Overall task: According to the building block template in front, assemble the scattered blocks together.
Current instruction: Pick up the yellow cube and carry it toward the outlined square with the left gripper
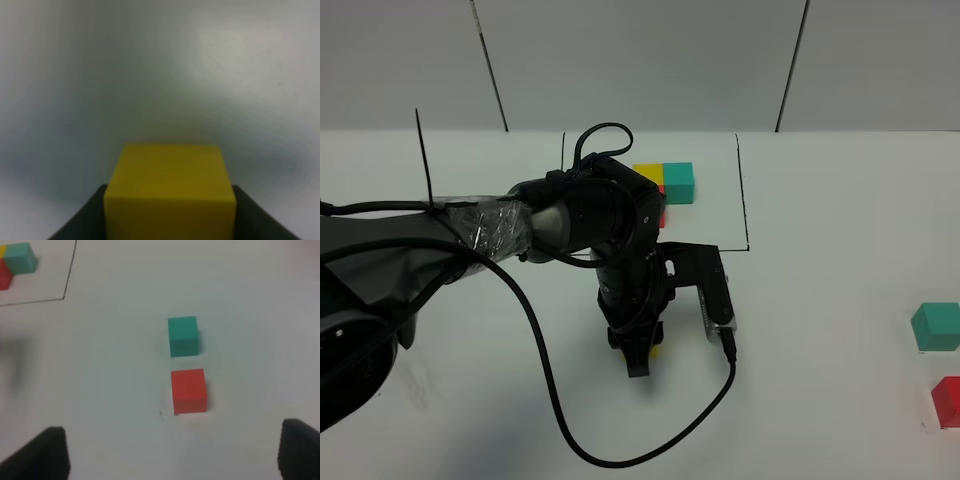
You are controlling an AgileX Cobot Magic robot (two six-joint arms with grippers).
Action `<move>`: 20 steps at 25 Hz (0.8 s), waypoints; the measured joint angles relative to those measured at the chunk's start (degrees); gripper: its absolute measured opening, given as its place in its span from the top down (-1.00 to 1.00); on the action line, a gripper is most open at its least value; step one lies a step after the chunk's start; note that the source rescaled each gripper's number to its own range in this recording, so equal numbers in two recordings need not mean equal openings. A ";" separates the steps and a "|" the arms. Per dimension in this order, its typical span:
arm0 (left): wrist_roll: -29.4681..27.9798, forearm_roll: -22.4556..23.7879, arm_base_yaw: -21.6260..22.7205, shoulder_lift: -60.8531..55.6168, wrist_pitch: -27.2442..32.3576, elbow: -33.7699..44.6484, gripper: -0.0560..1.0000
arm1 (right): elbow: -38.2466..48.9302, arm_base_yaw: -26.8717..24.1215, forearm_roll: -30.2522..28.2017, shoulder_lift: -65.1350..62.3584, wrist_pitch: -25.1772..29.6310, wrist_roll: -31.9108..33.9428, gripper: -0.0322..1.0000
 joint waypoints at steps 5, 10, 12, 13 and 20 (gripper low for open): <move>0.19 0.00 -0.04 0.81 -1.05 -0.05 0.89 | 0.00 0.00 0.00 0.00 0.00 0.00 -0.44; 0.14 -0.48 -0.04 0.83 -1.25 -0.11 0.89 | 0.00 0.00 0.00 0.00 0.00 0.00 -0.44; 0.09 -1.03 -0.04 0.83 -1.36 -0.10 0.89 | 0.00 0.00 0.00 0.00 0.00 0.00 -0.44; 0.04 -1.14 -0.04 0.83 -1.40 -0.10 0.89 | 0.00 0.00 0.00 0.00 0.00 0.00 -0.44; -2.93 -2.77 -0.04 0.87 -1.57 -0.10 -0.15 | 0.00 0.00 0.00 0.00 0.00 0.00 -0.44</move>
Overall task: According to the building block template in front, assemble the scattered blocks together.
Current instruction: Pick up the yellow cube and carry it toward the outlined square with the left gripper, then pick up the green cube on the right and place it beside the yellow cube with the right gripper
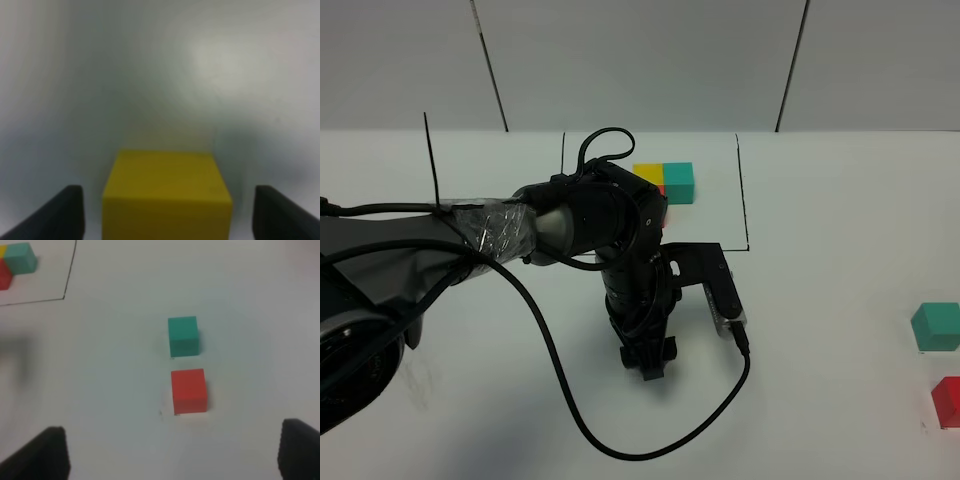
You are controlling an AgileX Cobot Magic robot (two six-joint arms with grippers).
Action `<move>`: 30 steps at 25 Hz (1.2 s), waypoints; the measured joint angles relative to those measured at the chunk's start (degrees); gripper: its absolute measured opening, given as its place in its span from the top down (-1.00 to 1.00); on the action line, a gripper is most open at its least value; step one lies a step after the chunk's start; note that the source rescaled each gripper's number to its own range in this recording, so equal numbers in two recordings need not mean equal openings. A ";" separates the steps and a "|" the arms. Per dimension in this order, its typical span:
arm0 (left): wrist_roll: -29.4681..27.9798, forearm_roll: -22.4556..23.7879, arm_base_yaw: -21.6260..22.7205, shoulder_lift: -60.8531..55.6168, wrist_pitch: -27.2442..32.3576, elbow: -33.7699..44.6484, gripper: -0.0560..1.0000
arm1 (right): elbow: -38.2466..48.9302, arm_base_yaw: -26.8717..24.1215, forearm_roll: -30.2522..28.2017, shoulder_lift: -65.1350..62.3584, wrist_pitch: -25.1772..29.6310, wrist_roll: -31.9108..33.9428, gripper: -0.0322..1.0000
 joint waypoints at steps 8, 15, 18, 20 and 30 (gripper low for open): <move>-8.78 4.21 -0.02 -7.10 3.07 0.00 -1.00 | 0.00 0.00 0.00 0.00 0.00 0.00 -0.44; -25.79 20.38 -0.02 -19.81 7.09 -0.06 -0.87 | 0.00 0.00 0.00 0.00 0.00 0.00 -0.44; -31.92 25.28 0.39 -23.98 12.73 -0.06 -0.76 | 0.00 0.00 0.00 0.00 0.00 0.00 -0.44; -36.90 27.57 1.82 -26.23 17.20 -0.10 -0.69 | 0.00 0.00 0.00 0.00 0.00 0.00 -0.44; -48.94 27.42 14.66 -40.64 20.47 -0.10 -0.52 | 0.00 0.00 0.00 0.00 0.00 0.00 -0.44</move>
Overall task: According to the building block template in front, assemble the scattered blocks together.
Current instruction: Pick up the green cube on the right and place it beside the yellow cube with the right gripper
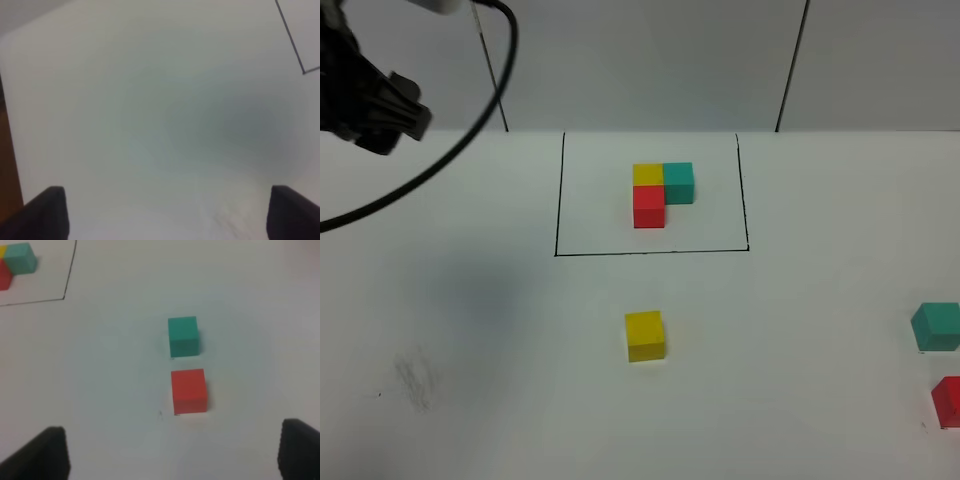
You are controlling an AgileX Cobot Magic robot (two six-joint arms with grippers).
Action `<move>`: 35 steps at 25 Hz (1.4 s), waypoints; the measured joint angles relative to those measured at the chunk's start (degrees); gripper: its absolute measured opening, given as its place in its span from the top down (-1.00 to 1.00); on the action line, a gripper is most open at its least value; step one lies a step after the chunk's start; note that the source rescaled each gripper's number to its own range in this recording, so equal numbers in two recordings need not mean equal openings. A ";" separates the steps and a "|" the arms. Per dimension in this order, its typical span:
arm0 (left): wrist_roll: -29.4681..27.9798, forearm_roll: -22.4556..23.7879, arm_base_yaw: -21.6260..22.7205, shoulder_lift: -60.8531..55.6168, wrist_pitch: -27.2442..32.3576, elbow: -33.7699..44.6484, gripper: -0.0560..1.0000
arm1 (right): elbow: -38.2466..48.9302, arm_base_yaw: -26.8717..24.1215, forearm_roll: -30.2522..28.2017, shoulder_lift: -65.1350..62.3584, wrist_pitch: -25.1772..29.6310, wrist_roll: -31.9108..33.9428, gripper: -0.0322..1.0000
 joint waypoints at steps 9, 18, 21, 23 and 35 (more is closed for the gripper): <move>1.21 -2.36 1.12 -19.30 -0.01 0.00 -0.48 | 0.00 0.00 0.00 0.00 0.00 0.00 -0.44; 8.92 -12.92 1.12 -42.80 0.01 0.10 -0.46 | 0.00 0.00 0.00 0.00 0.00 0.00 -0.44; 9.16 -13.15 1.12 -50.11 0.06 0.10 -0.45 | 0.00 0.00 0.00 0.00 0.00 0.00 -0.44; 9.41 -14.46 1.12 -54.31 0.06 0.76 -0.44 | 0.00 0.00 0.00 0.00 0.00 0.00 -0.44; 13.91 -24.45 11.23 -78.23 0.06 27.20 -0.33 | 0.00 0.00 0.00 0.00 0.00 0.00 -0.44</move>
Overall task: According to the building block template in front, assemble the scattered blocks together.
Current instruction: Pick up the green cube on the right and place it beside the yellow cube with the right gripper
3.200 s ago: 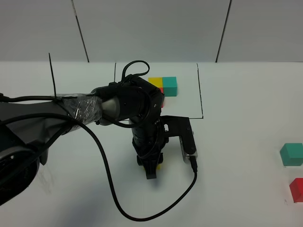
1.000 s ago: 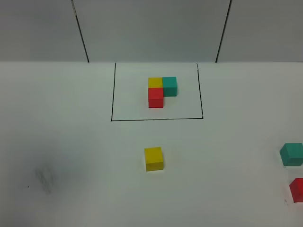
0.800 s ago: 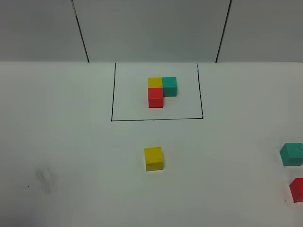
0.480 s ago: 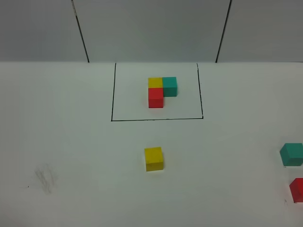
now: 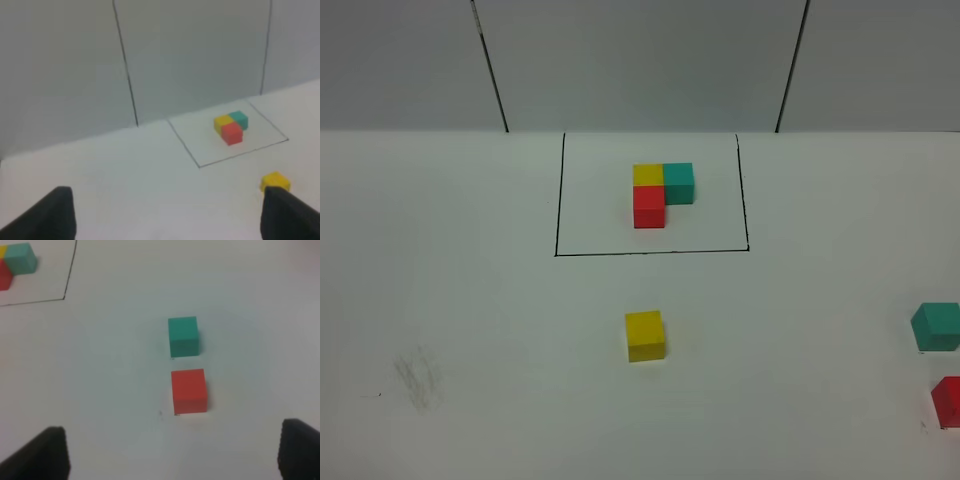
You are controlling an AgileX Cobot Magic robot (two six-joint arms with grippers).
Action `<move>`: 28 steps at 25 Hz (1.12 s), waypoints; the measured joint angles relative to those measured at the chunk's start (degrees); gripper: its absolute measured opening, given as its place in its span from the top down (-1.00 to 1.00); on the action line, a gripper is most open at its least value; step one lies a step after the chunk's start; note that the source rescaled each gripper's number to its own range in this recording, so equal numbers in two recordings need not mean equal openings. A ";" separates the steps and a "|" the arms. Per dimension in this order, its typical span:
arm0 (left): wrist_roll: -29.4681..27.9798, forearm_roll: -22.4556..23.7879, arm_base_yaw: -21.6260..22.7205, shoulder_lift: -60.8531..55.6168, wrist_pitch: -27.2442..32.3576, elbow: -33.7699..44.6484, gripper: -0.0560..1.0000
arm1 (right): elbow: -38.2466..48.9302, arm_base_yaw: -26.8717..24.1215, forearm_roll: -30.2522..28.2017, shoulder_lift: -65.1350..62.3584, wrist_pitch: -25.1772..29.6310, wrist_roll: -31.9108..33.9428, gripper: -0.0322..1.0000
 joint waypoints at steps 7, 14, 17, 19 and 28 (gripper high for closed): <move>-5.62 0.00 11.70 -9.09 -5.01 14.70 -0.33 | 0.00 0.00 0.00 0.00 0.00 0.00 -0.44; -9.86 -0.03 15.74 -9.26 -4.79 25.21 -0.33 | 0.00 0.00 0.00 0.00 0.00 0.00 -0.44; -12.67 0.61 15.74 -9.26 -5.67 28.67 -0.33 | 0.00 0.00 0.00 0.00 0.00 0.00 -0.44; -14.54 1.61 15.74 -9.26 -6.54 30.50 -0.33 | 0.00 0.00 0.00 0.00 0.00 0.00 -0.44; -18.10 5.15 15.74 -9.26 -7.01 35.05 -0.33 | 0.00 0.00 0.00 0.00 0.00 0.00 -0.44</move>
